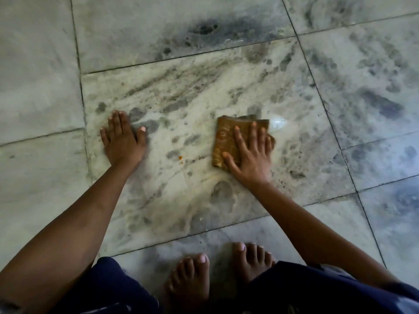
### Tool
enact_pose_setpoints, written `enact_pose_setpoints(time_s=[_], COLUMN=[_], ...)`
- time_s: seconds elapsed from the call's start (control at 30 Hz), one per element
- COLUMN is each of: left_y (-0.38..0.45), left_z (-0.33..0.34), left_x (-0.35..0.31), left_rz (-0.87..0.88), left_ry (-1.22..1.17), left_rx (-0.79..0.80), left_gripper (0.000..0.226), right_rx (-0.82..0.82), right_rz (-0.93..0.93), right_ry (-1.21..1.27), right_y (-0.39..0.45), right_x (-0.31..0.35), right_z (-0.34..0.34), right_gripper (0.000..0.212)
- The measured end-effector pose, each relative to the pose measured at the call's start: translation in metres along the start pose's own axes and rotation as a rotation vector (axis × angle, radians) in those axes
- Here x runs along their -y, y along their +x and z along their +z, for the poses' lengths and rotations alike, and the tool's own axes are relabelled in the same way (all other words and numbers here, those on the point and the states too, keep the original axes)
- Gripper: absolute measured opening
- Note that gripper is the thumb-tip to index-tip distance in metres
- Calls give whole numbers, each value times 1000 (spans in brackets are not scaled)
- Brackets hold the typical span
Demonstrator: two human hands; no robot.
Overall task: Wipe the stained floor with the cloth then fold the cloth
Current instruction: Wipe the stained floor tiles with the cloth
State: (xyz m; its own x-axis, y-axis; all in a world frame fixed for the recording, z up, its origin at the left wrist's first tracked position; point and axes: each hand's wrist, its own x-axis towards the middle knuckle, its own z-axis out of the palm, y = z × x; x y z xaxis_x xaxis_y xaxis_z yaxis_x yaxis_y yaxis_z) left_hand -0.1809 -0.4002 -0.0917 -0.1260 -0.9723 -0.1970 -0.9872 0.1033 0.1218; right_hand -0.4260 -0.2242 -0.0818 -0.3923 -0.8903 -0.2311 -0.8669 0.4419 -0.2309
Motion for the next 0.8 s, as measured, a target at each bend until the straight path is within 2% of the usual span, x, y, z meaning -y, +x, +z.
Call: enact_pose_setpoints(time_s=[0.1, 0.17, 0.3, 0.43, 0.5, 0.57, 0.67, 0.73, 0.8], left_y=[-10, -23, -46, -50, -51, -53, -52, -51, -51], left_z=[-1, 1, 9, 14, 13, 13, 12, 12, 12], left_x=[5, 11, 25, 26, 25, 25, 25, 25, 25], left_rz=[7, 31, 45, 36, 36, 31, 21, 21, 17], left_ry=[-14, -23, -5, 7, 10, 11, 11, 19, 17], left_rx=[-10, -36, -43, -59, -75, -75, -73, -76, -71], left_gripper=[68, 69, 75, 79, 77, 75, 74, 76, 78], right_rx=[75, 96, 50, -20, -36, -18, 14, 35, 44], right_rz=[-282, -359, -248, -64, -66, -169, -444, -622, -678], right_ry=[-50, -52, -9, 24, 21, 0, -18, -59, -47], right_y=[-11, -42, -78, -14, 25, 41, 11, -25, -46], right_x=[17, 11, -24, -10, 15, 41, 65, 60, 39], right_z=[5, 12, 16, 2, 0, 7, 25, 32, 31], right_gripper=[74, 73, 73, 76, 77, 77, 74, 71, 68])
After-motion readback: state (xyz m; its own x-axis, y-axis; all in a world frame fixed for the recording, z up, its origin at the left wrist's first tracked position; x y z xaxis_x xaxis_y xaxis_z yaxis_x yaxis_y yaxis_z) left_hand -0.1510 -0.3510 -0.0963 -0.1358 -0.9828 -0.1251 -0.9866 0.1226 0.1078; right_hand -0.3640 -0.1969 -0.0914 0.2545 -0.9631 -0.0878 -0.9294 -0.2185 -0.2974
